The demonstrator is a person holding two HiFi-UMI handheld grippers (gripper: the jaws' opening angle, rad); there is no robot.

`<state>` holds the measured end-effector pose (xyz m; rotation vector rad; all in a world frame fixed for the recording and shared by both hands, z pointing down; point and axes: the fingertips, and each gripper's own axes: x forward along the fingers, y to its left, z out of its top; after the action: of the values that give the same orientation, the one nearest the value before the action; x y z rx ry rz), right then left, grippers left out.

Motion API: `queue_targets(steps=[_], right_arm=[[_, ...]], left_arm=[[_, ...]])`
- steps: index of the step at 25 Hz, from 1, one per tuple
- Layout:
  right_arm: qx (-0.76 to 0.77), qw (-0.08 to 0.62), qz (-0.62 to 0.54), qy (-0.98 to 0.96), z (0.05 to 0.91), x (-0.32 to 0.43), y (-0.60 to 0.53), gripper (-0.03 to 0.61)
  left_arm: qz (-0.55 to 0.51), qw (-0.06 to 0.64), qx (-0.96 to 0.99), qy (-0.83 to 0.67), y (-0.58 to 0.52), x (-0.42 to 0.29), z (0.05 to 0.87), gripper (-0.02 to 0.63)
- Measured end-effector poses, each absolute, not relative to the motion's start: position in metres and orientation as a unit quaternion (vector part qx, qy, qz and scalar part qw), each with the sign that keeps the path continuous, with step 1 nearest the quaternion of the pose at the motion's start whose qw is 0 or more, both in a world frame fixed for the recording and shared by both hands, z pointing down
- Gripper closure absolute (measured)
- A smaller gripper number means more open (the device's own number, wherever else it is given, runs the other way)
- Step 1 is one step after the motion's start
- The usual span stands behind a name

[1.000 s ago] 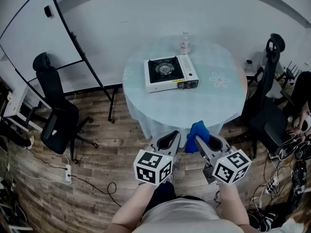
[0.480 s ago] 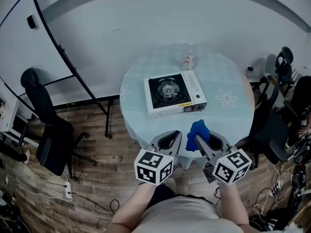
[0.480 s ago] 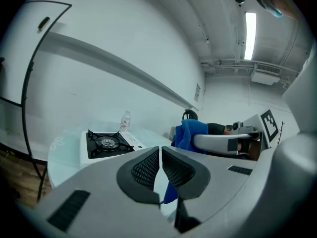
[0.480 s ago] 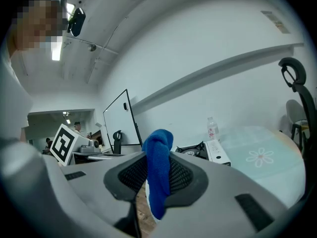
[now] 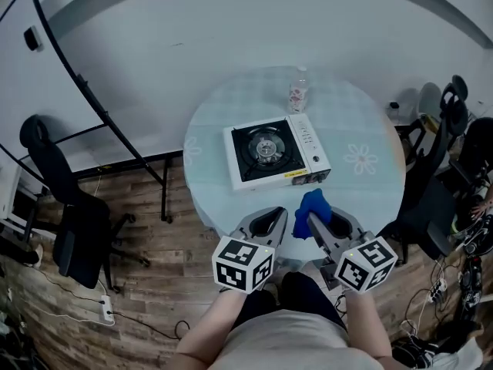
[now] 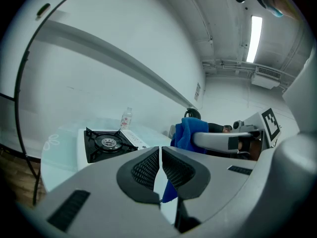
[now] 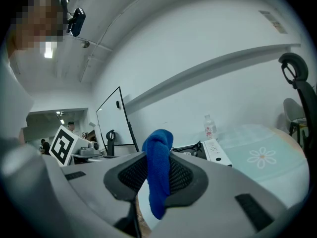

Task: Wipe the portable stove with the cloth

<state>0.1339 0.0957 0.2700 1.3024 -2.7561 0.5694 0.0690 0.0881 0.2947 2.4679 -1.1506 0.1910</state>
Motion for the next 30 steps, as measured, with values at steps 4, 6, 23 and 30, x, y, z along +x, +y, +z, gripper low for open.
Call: queue_targets(steps=[4,6,23,30], right_arm=[[0.421,0.024,0.187,-0.887,0.273,0.137,0.087,0.477],[0.42,0.024,0.19,-0.887,0.276,0.138,0.078,0.477],[0.408,0.047,0.194,-0.891,0.286,0.175,-0.042,0.477],[0.418,0.071,0.202,-0.883,0.295,0.208,-0.091,0.477]], left_arm=[[0.064,0.217,0.88,-0.417,0.081,0.065,0.3,0.581],[0.064,0.222,0.878,-0.42,0.075,0.064,0.303,0.58],[0.086,0.237,0.866,-0.431,-0.03,0.086,0.324,0.581],[0.092,0.25,0.858,-0.439,-0.072,0.098,0.331,0.58]])
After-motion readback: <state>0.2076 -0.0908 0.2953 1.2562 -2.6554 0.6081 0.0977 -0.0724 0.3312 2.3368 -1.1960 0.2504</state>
